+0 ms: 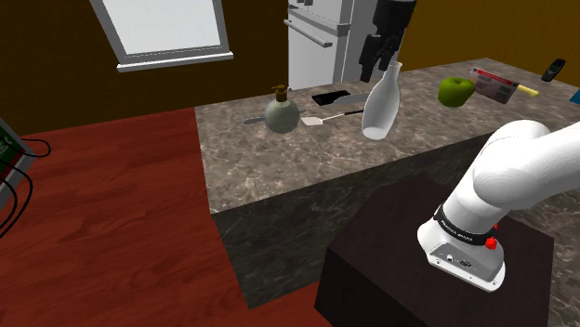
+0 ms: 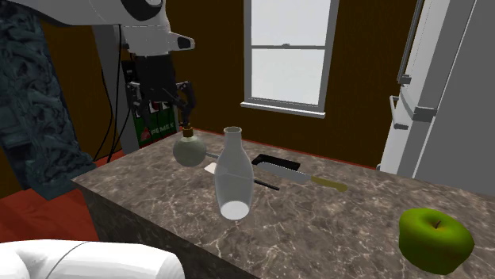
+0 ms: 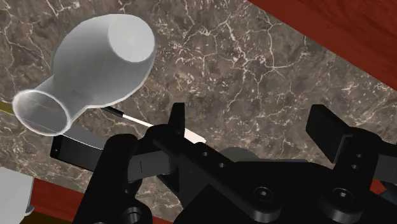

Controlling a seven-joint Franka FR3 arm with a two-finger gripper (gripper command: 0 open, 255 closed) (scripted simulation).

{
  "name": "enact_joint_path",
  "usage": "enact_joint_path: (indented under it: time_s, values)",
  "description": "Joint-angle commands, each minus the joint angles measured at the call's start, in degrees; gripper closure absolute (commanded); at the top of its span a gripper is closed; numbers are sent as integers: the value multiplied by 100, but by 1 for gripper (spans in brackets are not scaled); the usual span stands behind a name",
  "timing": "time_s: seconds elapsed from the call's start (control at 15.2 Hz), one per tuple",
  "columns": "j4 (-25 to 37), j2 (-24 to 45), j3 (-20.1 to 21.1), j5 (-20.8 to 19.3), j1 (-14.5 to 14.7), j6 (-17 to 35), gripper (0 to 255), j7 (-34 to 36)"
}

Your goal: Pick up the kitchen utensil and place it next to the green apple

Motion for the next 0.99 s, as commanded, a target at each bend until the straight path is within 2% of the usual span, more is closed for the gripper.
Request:
enact_joint_path:
  time_s: [0.0,0.46,0.92]
  values:
    - [0,0,0,0,0,0,0,0]
    - [-273,764,-957,-571,215,872,0,-2178]
    - [2,2071,-1793,-855,480,1781,0,-4315]
